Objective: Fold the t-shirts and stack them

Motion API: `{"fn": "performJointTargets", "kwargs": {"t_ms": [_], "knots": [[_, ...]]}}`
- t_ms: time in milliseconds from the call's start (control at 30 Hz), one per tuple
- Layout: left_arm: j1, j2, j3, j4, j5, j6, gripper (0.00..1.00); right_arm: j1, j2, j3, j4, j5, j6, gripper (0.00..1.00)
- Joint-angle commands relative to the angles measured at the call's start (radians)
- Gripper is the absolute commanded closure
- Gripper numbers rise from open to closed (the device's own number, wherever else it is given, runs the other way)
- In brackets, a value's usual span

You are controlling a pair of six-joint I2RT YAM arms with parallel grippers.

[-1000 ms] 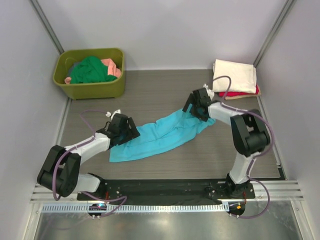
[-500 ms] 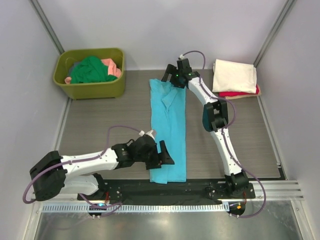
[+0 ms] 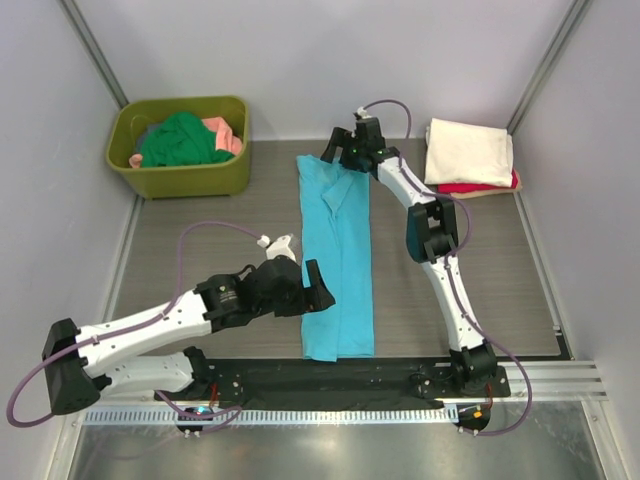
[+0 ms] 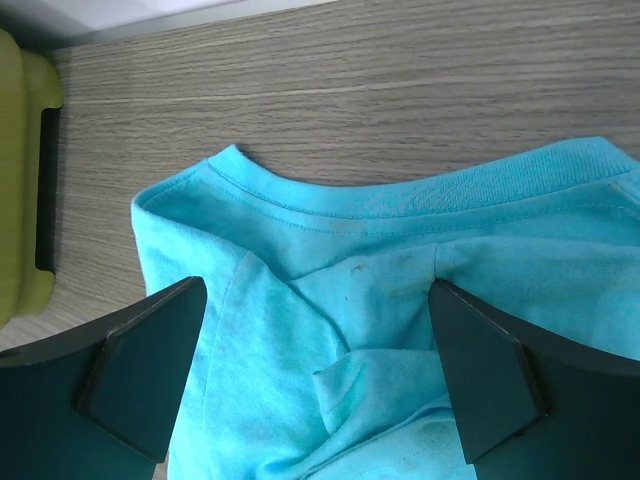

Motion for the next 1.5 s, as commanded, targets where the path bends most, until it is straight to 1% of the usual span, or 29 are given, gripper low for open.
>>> {"fn": "performJointTargets", "kwargs": {"t_ms": [0,100,200,233,267,300,333,367,400,433,467,500,533,567,600,633,667,700,733,767,800,900,1000,1033,1067,1133,1200,1300,1467], "knots": [[-0.005,-0.043,0.027,-0.137,-0.172,0.064,0.18,-0.006,-0.176,-0.024,0.103,-0.031,-0.039,0.00],[-0.005,-0.049,0.016,-0.164,-0.212,0.084,0.18,-0.008,-0.264,-0.104,0.125,-0.035,-0.030,0.00],[-0.005,-0.036,0.005,-0.159,-0.206,0.098,0.18,-0.006,-0.422,-0.266,0.126,-0.002,-0.030,0.00],[-0.005,-0.032,0.002,-0.159,-0.203,0.100,0.18,-0.003,-0.530,-0.403,0.131,0.015,-0.039,0.00],[-0.005,-0.034,-0.007,-0.156,-0.203,0.100,0.18,0.007,-0.589,-0.482,0.137,0.029,-0.058,0.00],[-0.005,-0.032,-0.030,-0.150,-0.210,0.100,0.18,0.016,-0.646,-0.566,0.141,0.099,-0.084,0.00],[-0.005,-0.037,-0.045,-0.135,-0.212,0.100,0.18,0.026,-0.781,-0.748,0.152,0.135,-0.098,0.00],[-0.005,-0.039,-0.058,-0.127,-0.213,0.100,0.18,0.044,-0.843,-0.844,0.184,0.159,-0.107,0.00],[-0.004,-0.045,-0.068,-0.122,-0.210,0.104,0.18,0.053,-0.921,-0.944,0.204,0.223,-0.110,0.00],[-0.004,-0.048,-0.084,-0.110,-0.209,0.110,0.18,0.062,-0.986,-1.127,0.223,0.256,-0.092,0.00],[-0.004,-0.051,-0.090,-0.105,-0.206,0.113,0.18,0.070,-1.120,-1.211,0.227,0.279,-0.072,0.00],[-0.004,-0.054,-0.096,-0.101,-0.206,0.120,0.18,0.081,-1.182,-1.286,0.206,0.285,-0.050,0.00],[-0.002,-0.057,-0.107,-0.093,-0.209,0.127,0.19,0.089,-1.241,-1.413,0.179,0.278,-0.009,0.00],[-0.002,-0.060,-0.113,-0.093,-0.210,0.132,0.19,0.099,-1.360,-1.472,0.105,0.272,0.011,0.00],[-0.002,-0.063,-0.119,-0.090,-0.217,0.132,0.19,0.110,-1.413,-1.531,0.077,0.262,0.031,0.01],[-0.001,-0.066,-0.124,-0.088,-0.218,0.136,0.20,0.139,-1.475,-1.648,0.057,0.236,0.059,0.00],[0.001,-0.069,-0.136,-0.090,-0.217,0.136,0.20,0.154,-1.526,-1.700,0.015,0.221,0.104,0.00],[0.001,-0.071,-0.142,-0.084,-0.214,0.136,0.20,0.168,-1.622,-1.748,-0.006,0.204,0.131,0.00],[0.001,-0.072,-0.151,-0.078,-0.197,0.136,0.20,0.190,-1.666,-1.826,-0.027,0.166,0.149,0.01],[0.001,-0.071,-0.167,-0.072,-0.188,0.133,0.20,0.199,-1.701,-1.855,-0.052,0.157,0.186,0.00],[0.001,-0.069,-0.174,-0.062,-0.178,0.133,0.20,0.202,-1.771,-1.879,-0.117,0.153,0.206,0.00],[0.001,-0.056,-0.205,-0.024,-0.145,0.114,0.20,0.216,-1.856,-1.960,-0.168,0.068,0.275,0.05],[0.001,-0.052,-0.242,0.005,-0.120,0.084,0.21,0.280,-1.889,-2.024,-0.182,0.002,0.342,0.12],[0.001,-0.051,-0.248,0.011,-0.114,0.077,0.21,0.305,-1.892,-2.031,-0.194,0.005,0.352,0.14],[-0.001,-0.054,-0.254,0.016,-0.102,0.072,0.22,0.349,-1.896,-2.035,-0.223,0.006,0.361,0.18],[-0.001,-0.063,-0.269,0.022,-0.088,0.055,0.23,0.388,-1.921,-2.057,-0.243,0.018,0.399,0.23],[0.001,-0.083,-0.298,0.031,-0.074,0.040,0.23,0.444,-1.945,-2.092,-0.212,0.015,0.433,0.27],[-0.001,-0.103,-0.335,0.051,-0.050,0.029,0.26,0.490,-1.956,-2.171,-0.144,0.006,0.493,0.32],[-0.001,-0.106,-0.369,0.068,-0.005,0.026,0.27,0.562,-1.874,-2.186,-0.054,0.011,0.533,0.34]]}}
